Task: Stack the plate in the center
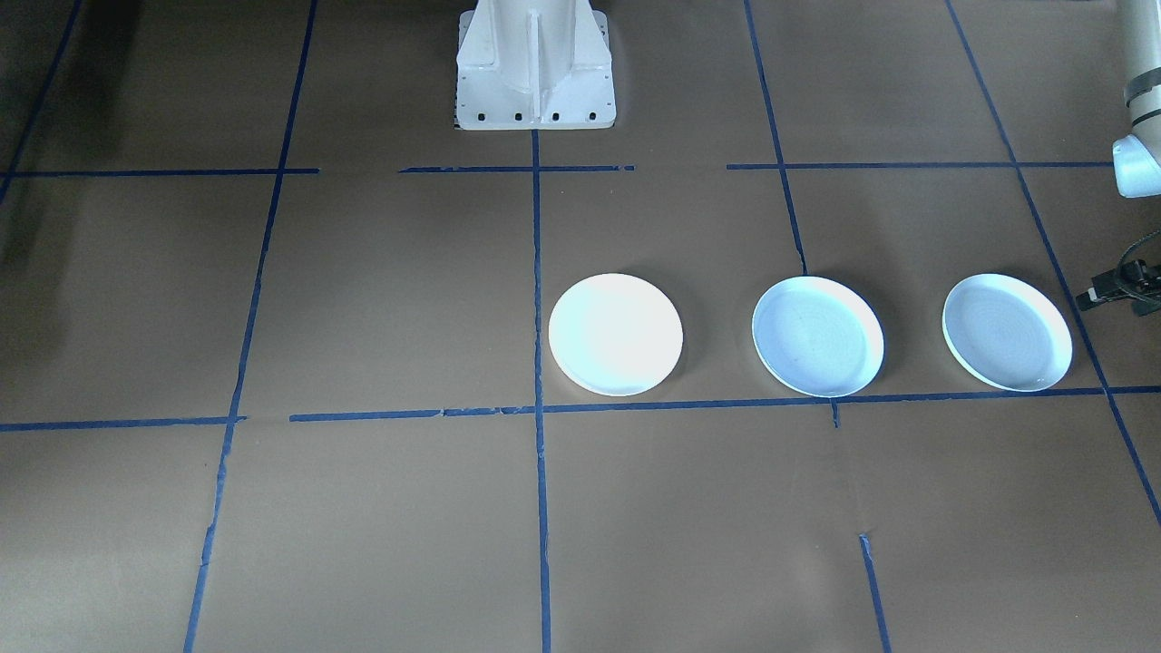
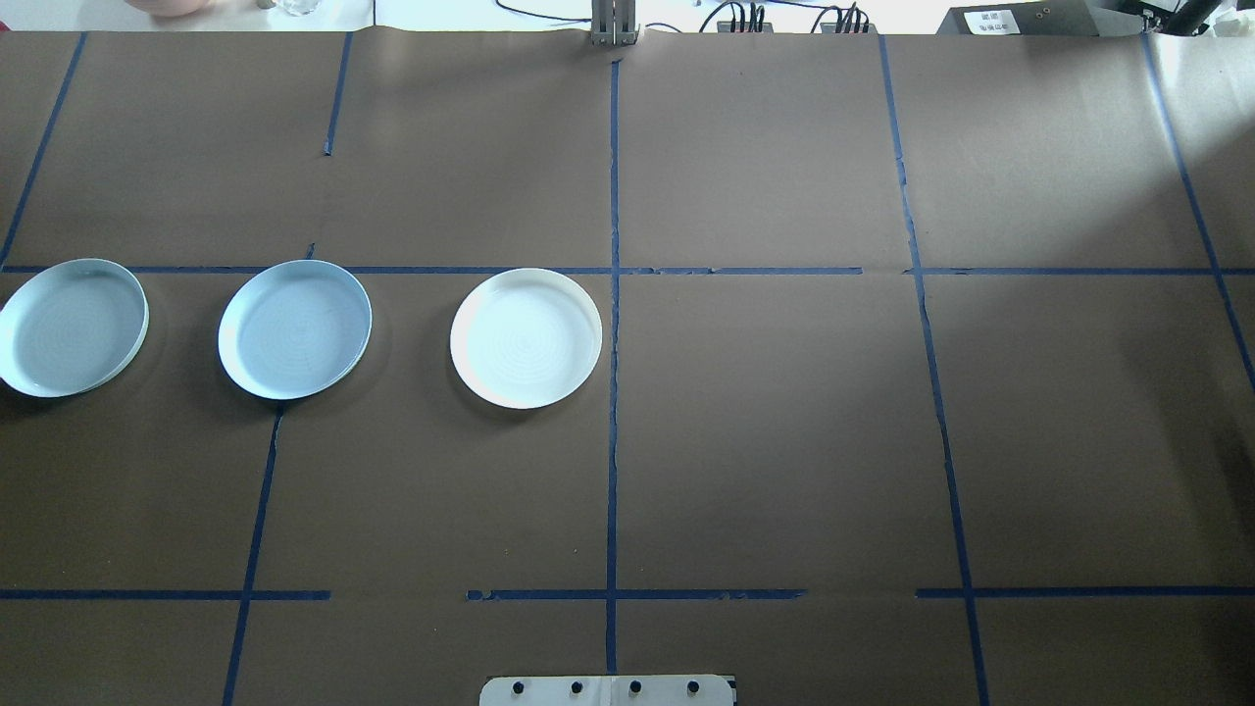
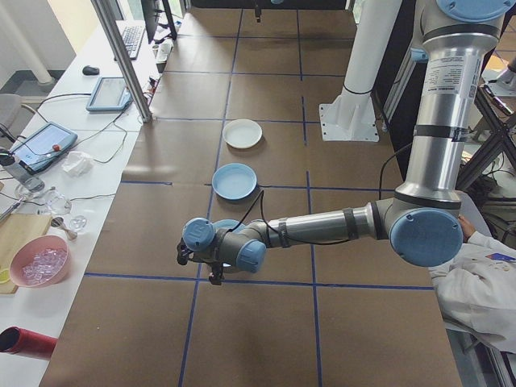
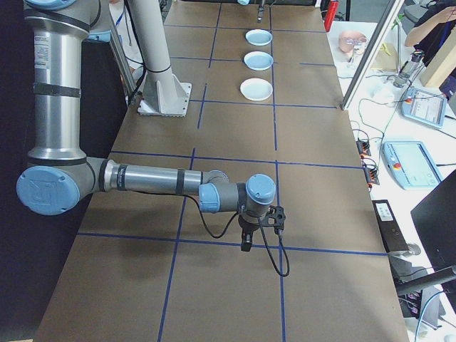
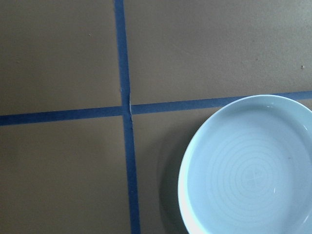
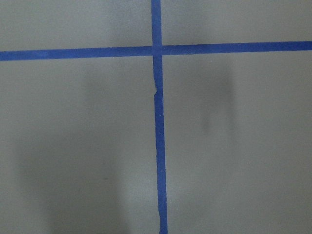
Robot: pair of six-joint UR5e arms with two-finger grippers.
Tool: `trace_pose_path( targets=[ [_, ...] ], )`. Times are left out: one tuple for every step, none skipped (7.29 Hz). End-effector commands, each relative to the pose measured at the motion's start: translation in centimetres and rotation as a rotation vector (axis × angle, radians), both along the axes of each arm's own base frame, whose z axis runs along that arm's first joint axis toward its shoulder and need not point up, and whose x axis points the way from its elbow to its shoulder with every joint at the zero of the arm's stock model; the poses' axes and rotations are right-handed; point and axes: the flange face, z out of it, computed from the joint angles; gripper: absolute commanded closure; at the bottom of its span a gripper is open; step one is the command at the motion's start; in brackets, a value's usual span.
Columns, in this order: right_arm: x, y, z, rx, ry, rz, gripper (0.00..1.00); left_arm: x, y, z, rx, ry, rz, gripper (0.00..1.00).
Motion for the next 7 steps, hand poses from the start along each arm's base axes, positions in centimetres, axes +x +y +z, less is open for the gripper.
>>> trace_pose_path(
  targets=[
    [0.0,0.0,0.0,0.000,0.000,0.001,0.00,1.0,-1.3,1.5,-0.042,0.001,0.001,0.00],
    [0.0,0.0,0.0,0.000,0.000,0.001,0.00,1.5,-1.5,1.5,-0.039,0.006,-0.001,0.01],
    [0.0,0.0,0.1,-0.002,0.000,0.001,0.00,3.9,-1.4,1.2,-0.021,0.012,0.026,0.01],
    [0.0,0.0,0.0,0.000,0.000,-0.001,0.00,4.3,-1.3,1.1,-0.037,0.015,0.008,0.01],
    [0.0,0.0,0.0,0.000,0.000,0.001,0.00,4.4,-1.2,1.3,-0.042,0.017,0.004,0.01],
    [0.0,0.0,0.0,0.000,0.000,0.001,0.00,4.4,-1.1,1.8,-0.054,0.013,0.000,0.08],
    [0.0,0.0,0.0,0.000,0.000,0.001,0.00,4.5,-0.9,2.3,-0.063,0.010,0.004,0.16]
  ],
)
